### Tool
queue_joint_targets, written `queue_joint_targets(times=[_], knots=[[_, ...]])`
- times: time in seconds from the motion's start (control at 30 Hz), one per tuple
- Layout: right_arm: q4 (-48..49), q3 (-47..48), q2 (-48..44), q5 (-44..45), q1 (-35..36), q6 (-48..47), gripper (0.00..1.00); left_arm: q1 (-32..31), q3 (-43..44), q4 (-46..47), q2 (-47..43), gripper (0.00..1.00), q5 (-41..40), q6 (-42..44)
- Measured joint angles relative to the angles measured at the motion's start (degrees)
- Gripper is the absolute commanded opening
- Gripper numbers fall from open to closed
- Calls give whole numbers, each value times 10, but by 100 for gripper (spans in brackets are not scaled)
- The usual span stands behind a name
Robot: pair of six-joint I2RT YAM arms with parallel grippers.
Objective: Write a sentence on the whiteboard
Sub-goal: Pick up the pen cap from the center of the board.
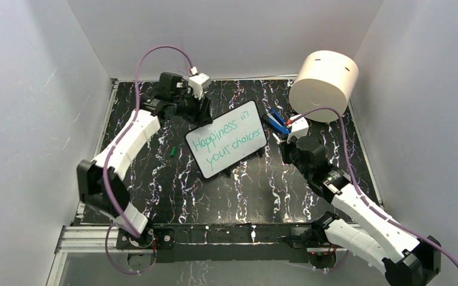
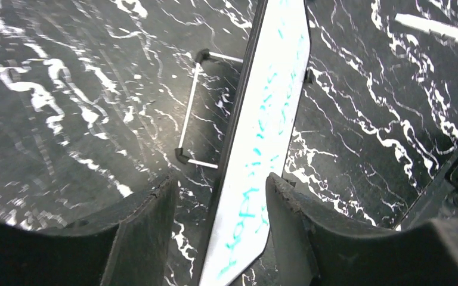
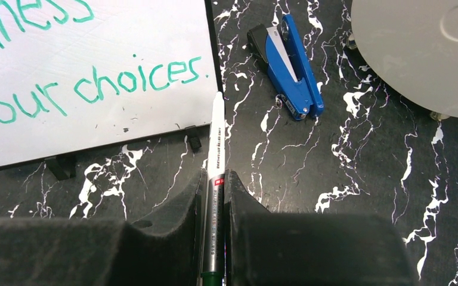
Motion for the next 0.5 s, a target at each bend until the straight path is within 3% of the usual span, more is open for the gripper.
queue_joint_targets(times=[0.27,0.5], knots=[[-49,10,-49,-3,0,13,0,7,-70,37,-167,66,-135,-82],[-75,10,-67,-3,0,17,0,64,-141,30,-179,75,-224,-143]])
